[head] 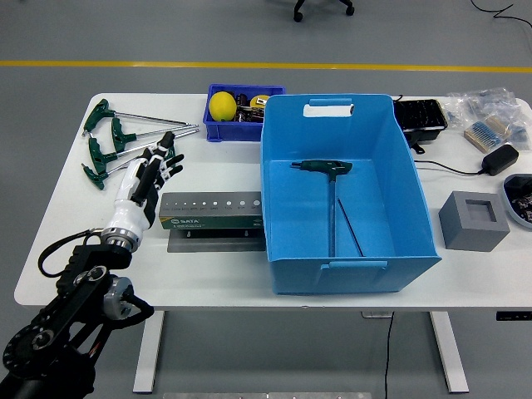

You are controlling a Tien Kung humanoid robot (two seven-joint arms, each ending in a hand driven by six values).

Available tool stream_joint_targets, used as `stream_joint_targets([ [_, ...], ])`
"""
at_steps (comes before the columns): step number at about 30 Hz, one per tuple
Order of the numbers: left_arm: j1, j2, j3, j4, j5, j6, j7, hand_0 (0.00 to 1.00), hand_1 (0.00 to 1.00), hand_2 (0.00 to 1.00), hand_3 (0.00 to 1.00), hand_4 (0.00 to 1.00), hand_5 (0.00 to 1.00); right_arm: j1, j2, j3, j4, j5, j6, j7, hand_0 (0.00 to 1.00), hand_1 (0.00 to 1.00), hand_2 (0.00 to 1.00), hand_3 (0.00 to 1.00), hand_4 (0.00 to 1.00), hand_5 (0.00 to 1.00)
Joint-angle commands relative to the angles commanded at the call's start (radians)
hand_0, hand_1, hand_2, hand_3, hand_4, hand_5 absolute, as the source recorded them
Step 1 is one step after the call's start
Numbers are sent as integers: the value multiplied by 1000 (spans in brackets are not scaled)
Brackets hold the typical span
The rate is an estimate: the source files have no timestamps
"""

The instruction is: Lift tool from toolbox,place it in box,lift tool from toolbox,place it in box

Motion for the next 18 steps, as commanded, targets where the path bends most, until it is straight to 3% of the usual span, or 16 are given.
stream_joint_targets([
  [4,98,32,-61,-24,-12,1,-27,743,746,876,781,998,811,-6,4,0,0,-1,0,-2,702,660,748,677,886,834],
  [6,110,45,-79,-28,10,-5,-38,740,738,866,773,998,795,-9,6,4,0,-10,1,-4,704,660,748,676,886,835],
  [8,106,47,-92,-31,30,-8,-42,740,738,866,773,998,795,-10,7,8,0,-23,2,-8,704,660,748,676,886,835],
  [14,75,9,-123,-69,83,-15,-60,739,738,867,769,998,783,-14,10,36,1,-68,4,-18,704,658,747,677,885,836],
  [18,62,11,-113,-85,75,-27,-73,755,768,871,773,998,801,-15,9,33,1,-62,3,-16,705,660,746,675,884,836],
])
